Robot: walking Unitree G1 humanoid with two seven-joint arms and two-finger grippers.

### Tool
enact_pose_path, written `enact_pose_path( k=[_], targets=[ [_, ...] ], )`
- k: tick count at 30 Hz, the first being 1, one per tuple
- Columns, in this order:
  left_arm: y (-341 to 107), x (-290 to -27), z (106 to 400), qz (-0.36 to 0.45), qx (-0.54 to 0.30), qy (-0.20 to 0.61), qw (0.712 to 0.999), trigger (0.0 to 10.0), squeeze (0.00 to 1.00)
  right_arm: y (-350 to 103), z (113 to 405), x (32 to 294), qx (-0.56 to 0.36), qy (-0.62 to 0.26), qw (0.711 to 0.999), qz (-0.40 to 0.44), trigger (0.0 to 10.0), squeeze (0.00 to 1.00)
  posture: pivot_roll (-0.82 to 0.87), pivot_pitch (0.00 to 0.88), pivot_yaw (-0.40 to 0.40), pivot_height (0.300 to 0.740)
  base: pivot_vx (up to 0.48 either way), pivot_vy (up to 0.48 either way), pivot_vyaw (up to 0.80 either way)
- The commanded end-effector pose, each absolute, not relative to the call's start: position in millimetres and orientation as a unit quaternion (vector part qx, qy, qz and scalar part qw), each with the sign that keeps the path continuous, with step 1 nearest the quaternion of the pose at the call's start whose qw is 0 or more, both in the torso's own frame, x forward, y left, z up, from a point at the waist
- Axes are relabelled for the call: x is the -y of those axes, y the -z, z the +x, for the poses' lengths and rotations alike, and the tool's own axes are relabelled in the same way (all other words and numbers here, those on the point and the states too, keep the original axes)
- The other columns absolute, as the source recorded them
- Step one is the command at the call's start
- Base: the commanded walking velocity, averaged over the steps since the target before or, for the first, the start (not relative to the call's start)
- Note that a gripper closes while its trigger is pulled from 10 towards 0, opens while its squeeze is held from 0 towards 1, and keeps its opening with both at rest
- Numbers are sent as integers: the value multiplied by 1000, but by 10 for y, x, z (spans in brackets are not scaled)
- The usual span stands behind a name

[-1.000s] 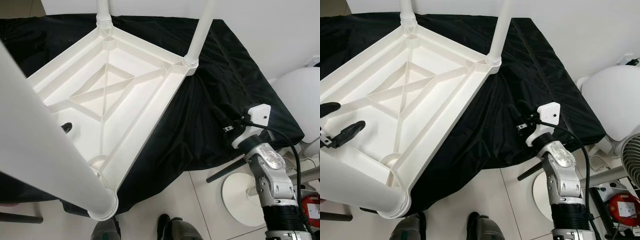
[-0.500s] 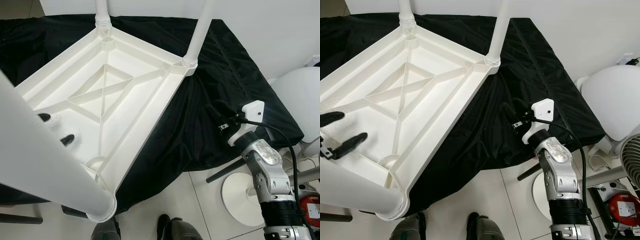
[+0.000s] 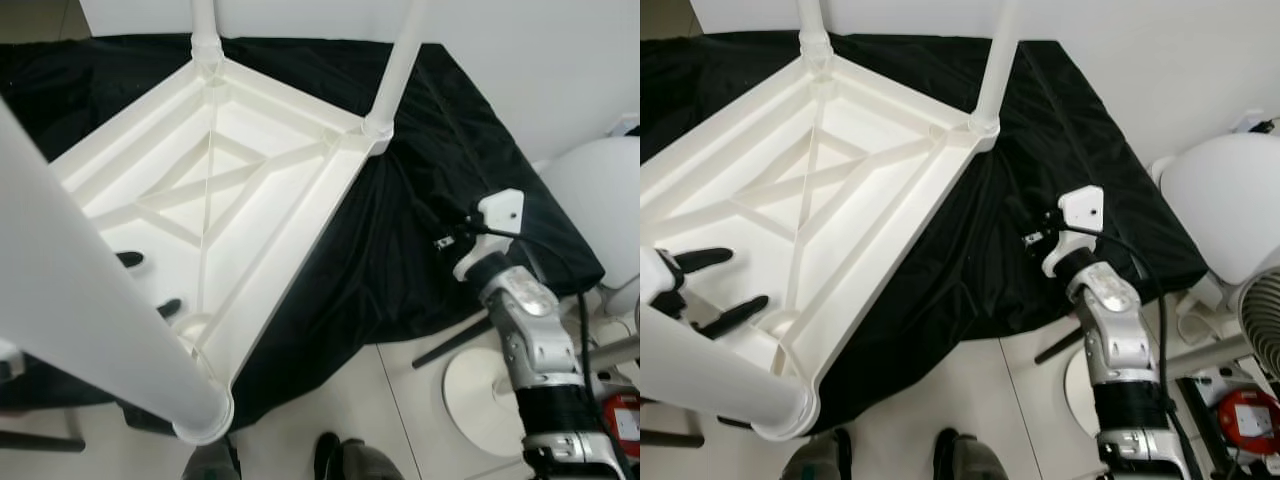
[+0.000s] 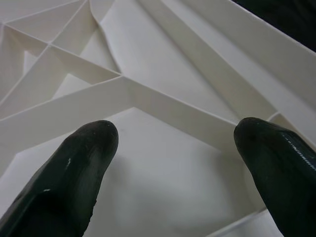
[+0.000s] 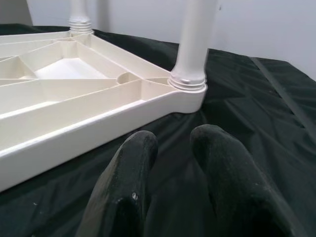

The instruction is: Building children table

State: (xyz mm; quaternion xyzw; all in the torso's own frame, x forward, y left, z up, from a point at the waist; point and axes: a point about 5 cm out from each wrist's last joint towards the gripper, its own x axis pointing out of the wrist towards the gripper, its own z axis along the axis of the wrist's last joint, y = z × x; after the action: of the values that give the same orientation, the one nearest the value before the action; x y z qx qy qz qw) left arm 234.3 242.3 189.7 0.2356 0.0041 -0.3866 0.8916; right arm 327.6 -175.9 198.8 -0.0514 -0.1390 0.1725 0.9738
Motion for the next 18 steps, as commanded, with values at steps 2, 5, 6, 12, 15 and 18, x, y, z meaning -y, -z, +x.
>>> enact_pose_path(
  k=[2,5,6,12,15,18],
  targets=[
    [-1813,-2239,2212,226,-36,557,798,10000,0,-1890,3321,1733,115,-148,981,-45,10000,0,141,162,-72,740,0,0,0],
    [-1838,-2118,2291,202,-1,527,826,10000,0,-1853,3360,1626,111,-141,983,-27,10000,0,140,158,-72,740,0,0,0],
    [-1832,-2055,2309,192,11,518,834,10000,0,-1835,3381,1575,108,-138,984,-18,10000,0,140,158,-72,740,0,0,0],
    [-1729,-1799,2294,157,34,500,851,10000,0,-1776,3508,1399,88,-116,989,13,10000,0,145,159,-77,740,0,0,0],
    [-1702,-1706,2316,149,45,490,858,10000,0,-1724,3577,1346,70,-107,992,23,10000,0,148,161,-82,740,0,0,0],
    [-1677,-1624,2355,140,51,477,866,10000,0,-1691,3647,1295,56,-96,994,24,10000,0,149,166,-89,740,0,0,0]
  ],
)
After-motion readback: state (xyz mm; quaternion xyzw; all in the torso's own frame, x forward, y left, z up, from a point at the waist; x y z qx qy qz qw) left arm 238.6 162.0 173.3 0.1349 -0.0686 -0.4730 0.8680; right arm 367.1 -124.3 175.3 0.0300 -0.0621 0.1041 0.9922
